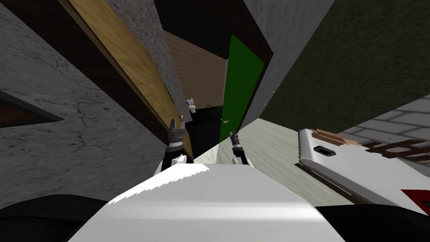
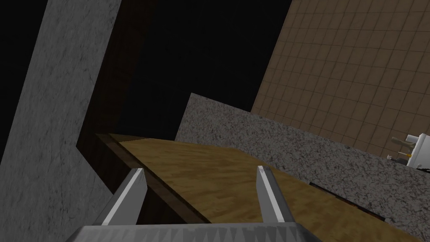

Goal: Push the door open

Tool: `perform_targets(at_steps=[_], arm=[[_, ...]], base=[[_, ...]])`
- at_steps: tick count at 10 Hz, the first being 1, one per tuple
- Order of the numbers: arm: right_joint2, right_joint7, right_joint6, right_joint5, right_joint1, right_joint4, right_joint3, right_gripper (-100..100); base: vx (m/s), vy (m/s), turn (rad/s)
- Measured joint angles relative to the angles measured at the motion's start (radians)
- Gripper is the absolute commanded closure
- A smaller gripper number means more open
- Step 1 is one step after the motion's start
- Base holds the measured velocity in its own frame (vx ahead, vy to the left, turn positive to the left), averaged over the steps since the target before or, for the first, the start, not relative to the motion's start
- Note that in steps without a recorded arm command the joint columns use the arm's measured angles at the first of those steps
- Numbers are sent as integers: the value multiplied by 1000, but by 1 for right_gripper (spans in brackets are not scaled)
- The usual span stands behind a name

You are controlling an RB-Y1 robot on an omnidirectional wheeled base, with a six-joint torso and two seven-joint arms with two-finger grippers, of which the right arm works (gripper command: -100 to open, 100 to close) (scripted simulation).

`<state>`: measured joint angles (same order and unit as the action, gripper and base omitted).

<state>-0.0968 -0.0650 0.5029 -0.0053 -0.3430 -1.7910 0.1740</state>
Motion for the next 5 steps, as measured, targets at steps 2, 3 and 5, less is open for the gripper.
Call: perform_targets(at_steps=[2, 3, 5], arm=[[-2, 5, 14, -5, 18, 50, 13, -100], [-6, 9, 18, -9, 29, 74, 17, -100], [-13, 18, 45, -17, 48, 139, 27, -100]], base=[[77, -94, 88], [88, -110, 73], [73, -101, 81]])
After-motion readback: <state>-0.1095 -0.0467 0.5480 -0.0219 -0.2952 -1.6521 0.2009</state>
